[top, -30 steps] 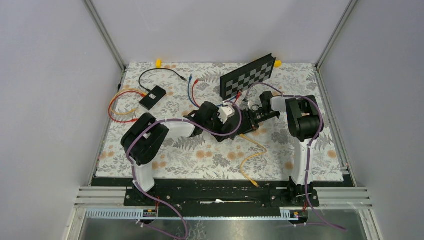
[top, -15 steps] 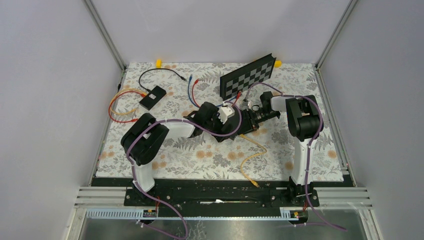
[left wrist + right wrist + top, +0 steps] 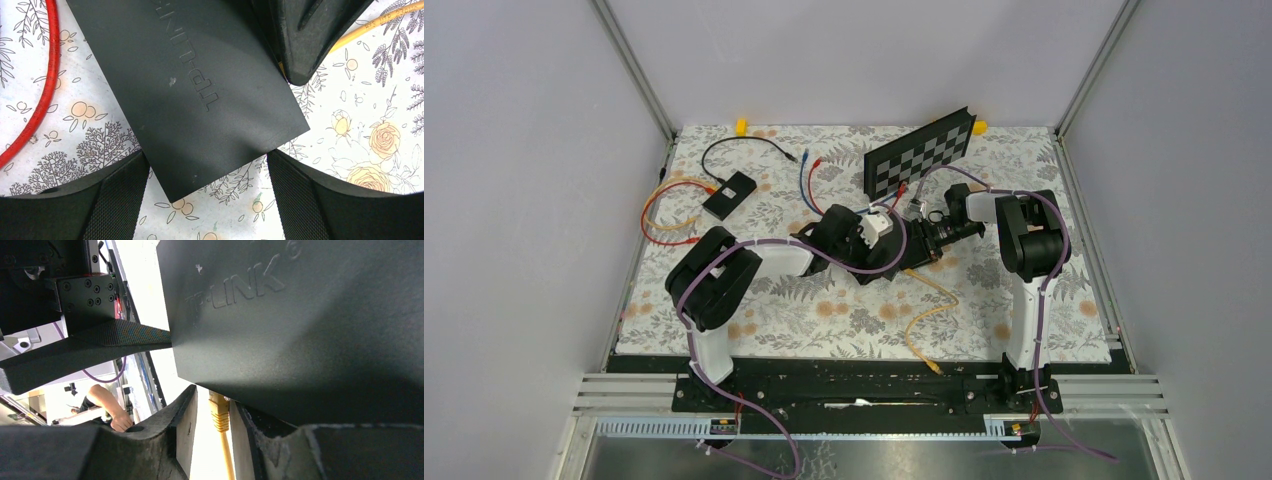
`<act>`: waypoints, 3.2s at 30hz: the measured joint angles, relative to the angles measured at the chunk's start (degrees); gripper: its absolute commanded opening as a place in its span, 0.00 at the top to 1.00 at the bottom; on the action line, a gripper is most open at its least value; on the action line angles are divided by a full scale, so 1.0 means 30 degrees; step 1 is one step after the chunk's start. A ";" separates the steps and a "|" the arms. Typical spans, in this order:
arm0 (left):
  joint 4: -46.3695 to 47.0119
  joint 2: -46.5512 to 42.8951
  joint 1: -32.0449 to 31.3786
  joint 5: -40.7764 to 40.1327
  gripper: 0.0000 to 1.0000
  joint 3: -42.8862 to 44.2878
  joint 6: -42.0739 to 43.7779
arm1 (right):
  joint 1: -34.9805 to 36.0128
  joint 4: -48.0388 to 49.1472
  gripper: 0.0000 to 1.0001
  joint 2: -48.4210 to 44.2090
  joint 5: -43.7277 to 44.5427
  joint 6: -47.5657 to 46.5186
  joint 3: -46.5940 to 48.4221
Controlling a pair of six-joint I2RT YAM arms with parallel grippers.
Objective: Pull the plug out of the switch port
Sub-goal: Pull the connector from the switch port.
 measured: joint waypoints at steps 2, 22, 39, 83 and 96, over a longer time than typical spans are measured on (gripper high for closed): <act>0.0051 -0.0007 0.0000 0.0029 0.14 -0.0036 0.0000 | -0.0007 -0.0015 0.65 0.0022 0.0000 -0.0022 0.0000; 0.0270 -0.0095 -0.0007 0.0189 0.14 -0.0219 -0.0015 | -0.0044 -0.0109 0.71 0.0153 0.0000 -0.0204 0.0000; 0.0291 -0.0364 -0.0080 0.0270 0.08 -0.0517 -0.0015 | -0.0044 -0.0335 0.90 0.0277 0.0022 -0.0226 0.0000; 0.3257 -0.1530 -0.5493 -0.6849 0.05 -0.2637 0.3439 | -0.0044 -0.0816 1.00 0.0452 -0.0044 -0.0685 0.0255; 0.3716 -0.0444 -0.5486 -0.8743 0.20 -0.1603 0.3417 | -0.0058 -0.1464 1.00 0.0648 -0.0058 -0.1224 0.0590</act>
